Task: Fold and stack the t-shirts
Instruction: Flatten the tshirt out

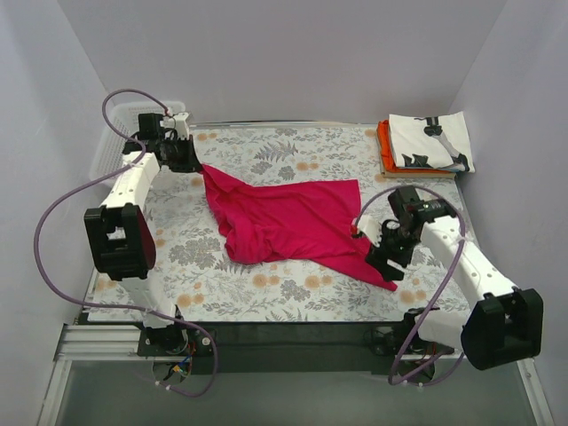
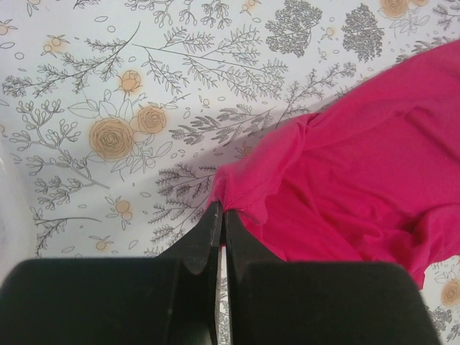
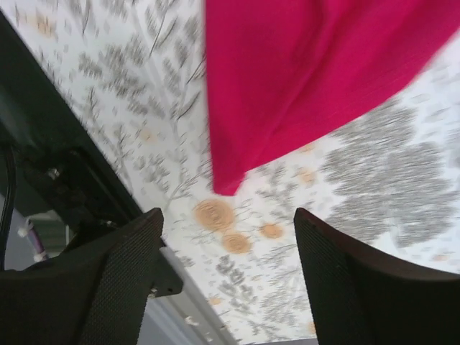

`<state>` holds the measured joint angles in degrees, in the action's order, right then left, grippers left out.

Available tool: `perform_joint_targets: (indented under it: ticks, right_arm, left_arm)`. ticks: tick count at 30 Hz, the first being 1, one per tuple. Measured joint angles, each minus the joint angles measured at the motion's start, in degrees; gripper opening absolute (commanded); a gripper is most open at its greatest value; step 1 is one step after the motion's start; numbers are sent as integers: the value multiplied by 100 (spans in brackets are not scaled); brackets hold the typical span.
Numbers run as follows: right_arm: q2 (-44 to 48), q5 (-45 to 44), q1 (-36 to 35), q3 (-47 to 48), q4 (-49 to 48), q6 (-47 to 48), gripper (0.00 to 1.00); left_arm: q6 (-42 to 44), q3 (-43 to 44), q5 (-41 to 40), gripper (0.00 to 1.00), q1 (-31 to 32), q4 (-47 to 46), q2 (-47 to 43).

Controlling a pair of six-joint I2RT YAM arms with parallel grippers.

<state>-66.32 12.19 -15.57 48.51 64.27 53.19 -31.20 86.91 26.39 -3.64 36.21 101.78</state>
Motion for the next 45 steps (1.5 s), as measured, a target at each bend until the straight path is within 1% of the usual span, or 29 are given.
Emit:
perform_joint_targets:
  ticks: [3, 4, 6, 7, 13, 16, 19, 21, 25, 31, 35, 36, 39, 42, 43, 45]
  right_arm:
    - [-586, 334, 74, 1132, 13, -133, 68]
    - [-791, 407, 103, 1486, -85, -208, 65]
    - [-1316, 485, 168, 2225, -516, -420, 63]
    - [-1593, 483, 177, 2516, -743, -575, 58]
    - [-3687, 57, 234, 4168, -1613, -1320, 42]
    - [-4677, -203, 286, 4951, -1840, -1600, 39]
    - [-5327, -448, 352, 5490, -1947, -1790, 38]
    - [-5580, -555, 382, 5698, -2002, -1886, 39]
    - [-5939, -619, 446, 6000, -2094, -2079, 45]
    - [-6161, -328, 535, 6092, -2166, -2321, 45]
    - [-6334, -192, 549, 6109, -2199, -2437, 43]
    - [-6406, -173, 546, 6131, -2216, -2457, 41]
    - [-6625, -122, 546, 6164, -2256, -2514, 30]
    - [-6642, -52, 546, 6203, -2310, -2549, 6]
    - [-6649, -35, 546, 6201, -2302, -2566, 1]
    - [-6649, 0, 546, 6194, -2277, -2603, 1]
  left_arm:
    - [-35, 337, 7, 0, 2, 52, 409]
    - [-39, 463, 15, 0, 2, 61, 511]
    - [-57, 669, 33, 0, 2, 76, 660]
    - [-63, 748, 55, 0, 2, 76, 702]
    - [-105, 1082, 315, 0, 0, 120, 772]
    - [-122, 1163, 428, 0, 2, 116, 811]
    - [-122, 1172, 476, 0, 0, 133, 890]
    - [-120, 1169, 496, 0, 0, 142, 944]
    - [-114, 1139, 520, 0, 0, 153, 955]
    - [-76, 1003, 522, 0, 0, 155, 955]
    - [-74, 984, 525, 0, 0, 146, 955]
    - [-74, 981, 525, 0, 0, 146, 955]
    - [-74, 981, 525, 0, 0, 144, 955]
    - [-74, 981, 520, 0, 0, 144, 955]
    - [-74, 981, 520, 0, 0, 144, 955]
    - [-76, 988, 522, 0, 0, 157, 955]
